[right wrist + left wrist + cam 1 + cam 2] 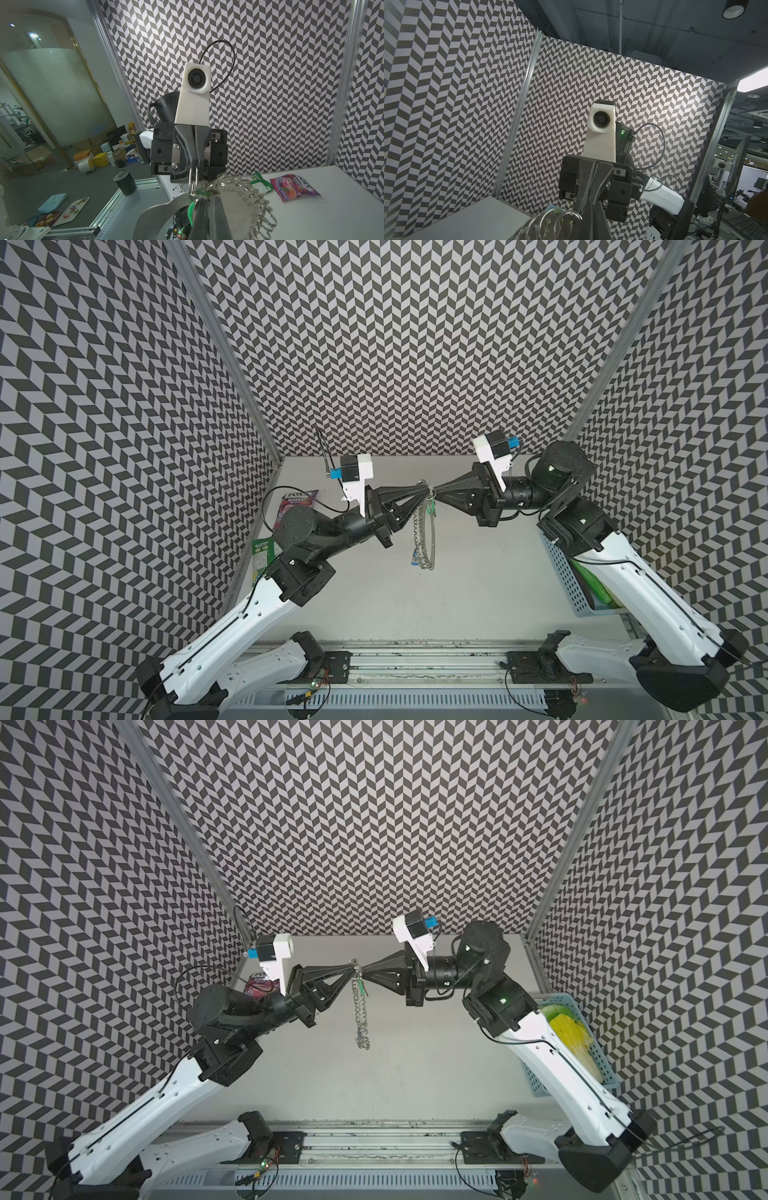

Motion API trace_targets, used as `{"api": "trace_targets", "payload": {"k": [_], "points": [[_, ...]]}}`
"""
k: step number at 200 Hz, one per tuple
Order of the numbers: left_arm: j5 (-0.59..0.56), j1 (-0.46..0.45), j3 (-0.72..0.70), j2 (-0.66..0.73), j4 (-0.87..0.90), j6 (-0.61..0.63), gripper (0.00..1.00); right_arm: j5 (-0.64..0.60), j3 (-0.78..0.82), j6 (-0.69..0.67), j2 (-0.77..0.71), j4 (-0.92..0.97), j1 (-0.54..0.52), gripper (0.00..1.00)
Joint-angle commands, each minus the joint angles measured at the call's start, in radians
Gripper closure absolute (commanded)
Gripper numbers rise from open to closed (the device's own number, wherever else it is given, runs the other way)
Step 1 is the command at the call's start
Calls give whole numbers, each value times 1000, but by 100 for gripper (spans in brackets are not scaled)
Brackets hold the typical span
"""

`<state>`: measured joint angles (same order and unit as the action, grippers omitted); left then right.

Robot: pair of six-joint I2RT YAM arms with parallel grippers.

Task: Attach keys to a key ring
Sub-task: Adjust the keyring.

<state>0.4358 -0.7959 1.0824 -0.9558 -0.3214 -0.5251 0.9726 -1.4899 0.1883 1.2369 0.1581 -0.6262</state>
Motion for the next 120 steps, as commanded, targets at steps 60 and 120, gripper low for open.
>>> {"api": "trace_targets", "payload": {"k": [60,120], "points": [[32,-2,28,4,-38,1,100,-84,-163,-230,47,347,-9,100],[52,-2,22,10,-22,3,100,-213,-292,-358,70,555,-4,100]]}}
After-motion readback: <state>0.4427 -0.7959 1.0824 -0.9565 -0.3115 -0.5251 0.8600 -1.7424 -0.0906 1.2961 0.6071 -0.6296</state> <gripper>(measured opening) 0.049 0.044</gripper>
